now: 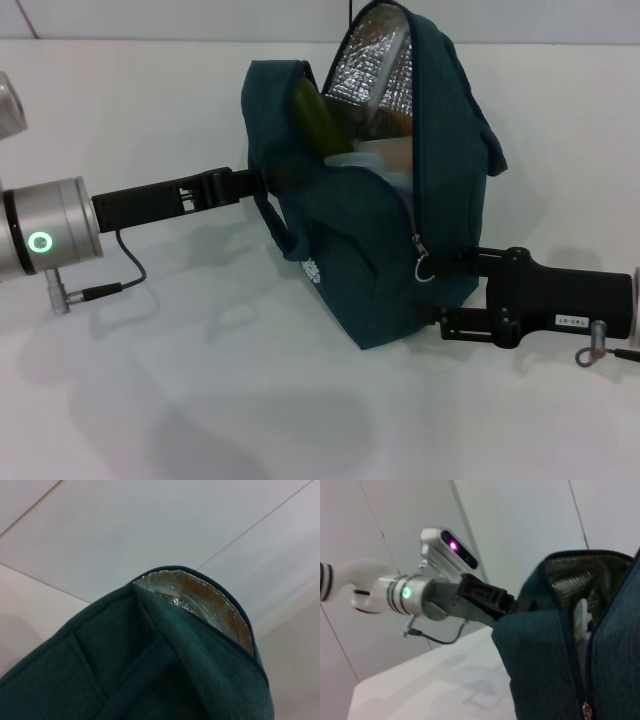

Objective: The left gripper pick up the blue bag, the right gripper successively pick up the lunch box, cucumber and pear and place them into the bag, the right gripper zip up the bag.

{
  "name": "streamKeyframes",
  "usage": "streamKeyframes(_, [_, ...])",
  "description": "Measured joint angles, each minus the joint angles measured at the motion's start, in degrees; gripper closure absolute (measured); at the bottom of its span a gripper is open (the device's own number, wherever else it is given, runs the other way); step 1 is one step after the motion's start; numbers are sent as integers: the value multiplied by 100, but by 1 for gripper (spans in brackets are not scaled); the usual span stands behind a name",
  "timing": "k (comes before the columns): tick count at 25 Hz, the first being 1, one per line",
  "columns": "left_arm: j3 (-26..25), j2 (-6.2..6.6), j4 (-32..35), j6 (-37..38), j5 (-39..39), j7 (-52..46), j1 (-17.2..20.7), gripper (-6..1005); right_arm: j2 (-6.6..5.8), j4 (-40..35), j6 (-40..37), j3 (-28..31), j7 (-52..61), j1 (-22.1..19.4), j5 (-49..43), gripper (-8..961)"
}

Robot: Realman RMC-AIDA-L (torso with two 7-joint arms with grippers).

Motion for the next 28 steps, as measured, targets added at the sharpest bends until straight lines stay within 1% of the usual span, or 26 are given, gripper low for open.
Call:
streamKeyframes(5, [0,0,0,0,0,2,-1,926,21,6,148,-130,-17,96,2,298])
streamKeyframes(12, [-1,-4,-6,0,0,53,2,926,25,189,-80,-290,23,308,21,308])
streamKeyframes(24, [0,0,-46,0,0,129,16,927,25,459,296,-306,16,289,689,324])
streamKeyframes(28, [0,0,-46,0,0,152,18,927,26,620,457,-415,24,382,889,460])
